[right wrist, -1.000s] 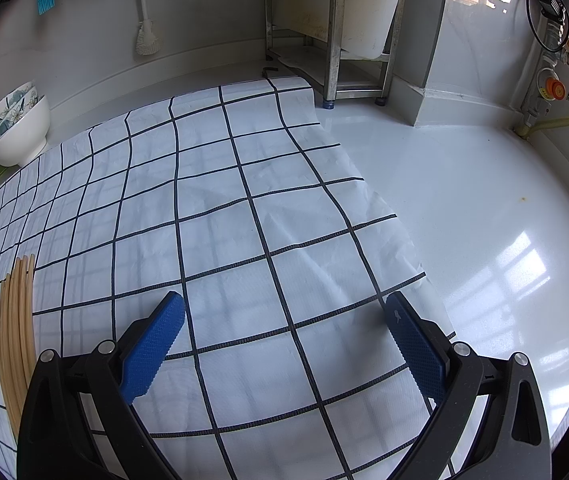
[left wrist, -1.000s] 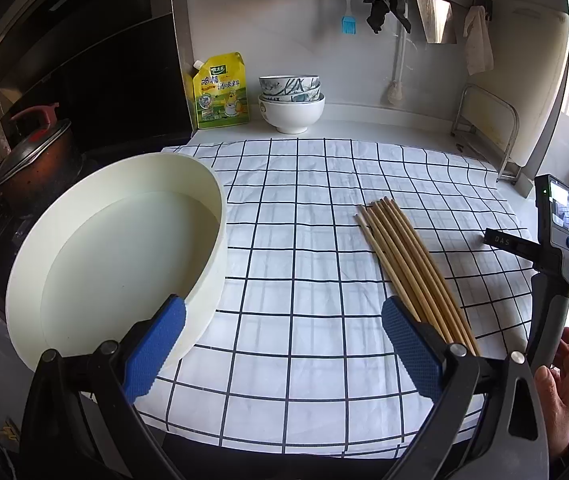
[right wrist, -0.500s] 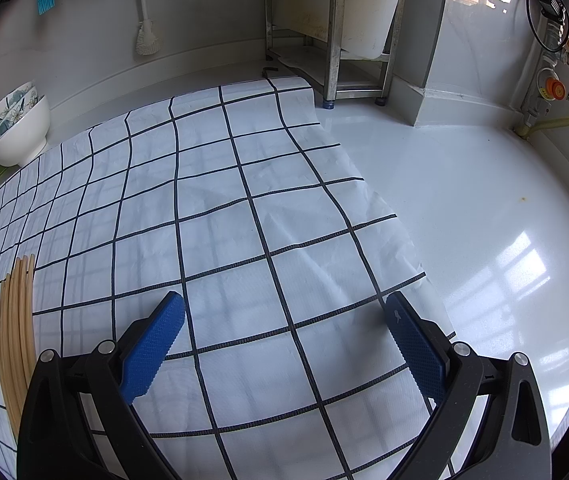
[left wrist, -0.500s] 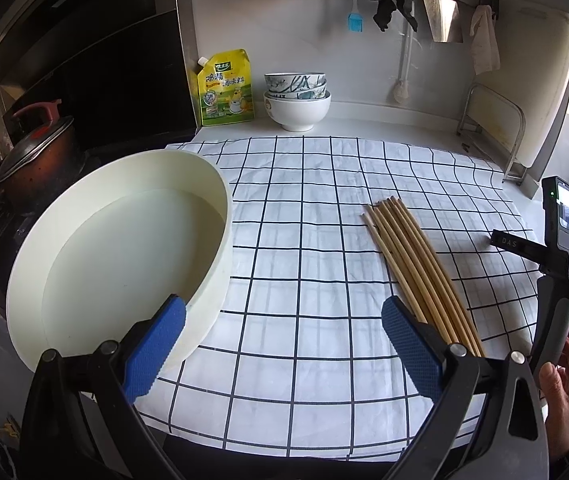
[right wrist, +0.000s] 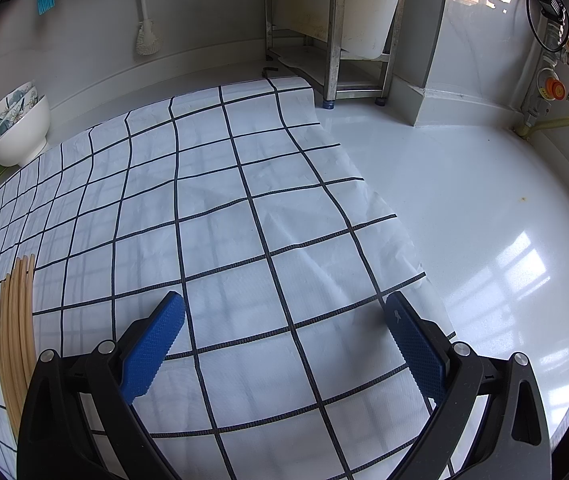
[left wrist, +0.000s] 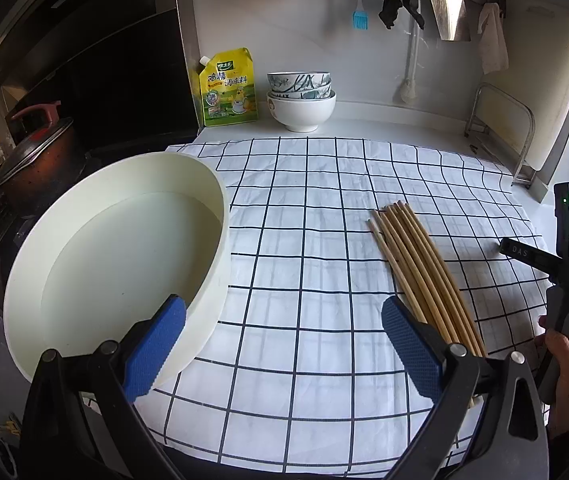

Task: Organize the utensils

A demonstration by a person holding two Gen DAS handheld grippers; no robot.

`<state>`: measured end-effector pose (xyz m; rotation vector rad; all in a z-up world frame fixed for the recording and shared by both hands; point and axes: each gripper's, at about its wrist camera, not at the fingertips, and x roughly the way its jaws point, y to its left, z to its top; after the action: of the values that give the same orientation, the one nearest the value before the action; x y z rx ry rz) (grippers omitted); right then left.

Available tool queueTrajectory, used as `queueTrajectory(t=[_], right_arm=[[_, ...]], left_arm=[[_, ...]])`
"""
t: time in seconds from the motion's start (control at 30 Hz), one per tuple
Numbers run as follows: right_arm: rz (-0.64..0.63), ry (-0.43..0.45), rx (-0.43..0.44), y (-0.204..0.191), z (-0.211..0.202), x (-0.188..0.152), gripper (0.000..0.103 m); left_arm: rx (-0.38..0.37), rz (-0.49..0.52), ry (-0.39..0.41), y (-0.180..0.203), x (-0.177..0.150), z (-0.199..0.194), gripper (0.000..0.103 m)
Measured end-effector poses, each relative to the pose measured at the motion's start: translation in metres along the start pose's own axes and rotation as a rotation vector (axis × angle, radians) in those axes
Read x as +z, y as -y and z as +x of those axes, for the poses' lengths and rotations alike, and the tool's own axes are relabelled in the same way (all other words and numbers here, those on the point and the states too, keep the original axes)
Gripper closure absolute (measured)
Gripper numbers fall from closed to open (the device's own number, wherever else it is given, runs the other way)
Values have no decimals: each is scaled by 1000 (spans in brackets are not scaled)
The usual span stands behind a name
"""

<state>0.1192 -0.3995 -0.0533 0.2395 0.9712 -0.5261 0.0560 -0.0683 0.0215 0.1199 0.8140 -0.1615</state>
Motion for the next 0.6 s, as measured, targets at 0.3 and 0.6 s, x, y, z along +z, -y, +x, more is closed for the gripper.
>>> queueTrajectory(t=[0.3,0.6], right_arm=[[1,1,2,0,0,0,8],[-48,40,-11,-9,-9,-2,8]], left_arm=[[23,-3,4,4,4,4,6],[37,-6,4,8,6,8,6]])
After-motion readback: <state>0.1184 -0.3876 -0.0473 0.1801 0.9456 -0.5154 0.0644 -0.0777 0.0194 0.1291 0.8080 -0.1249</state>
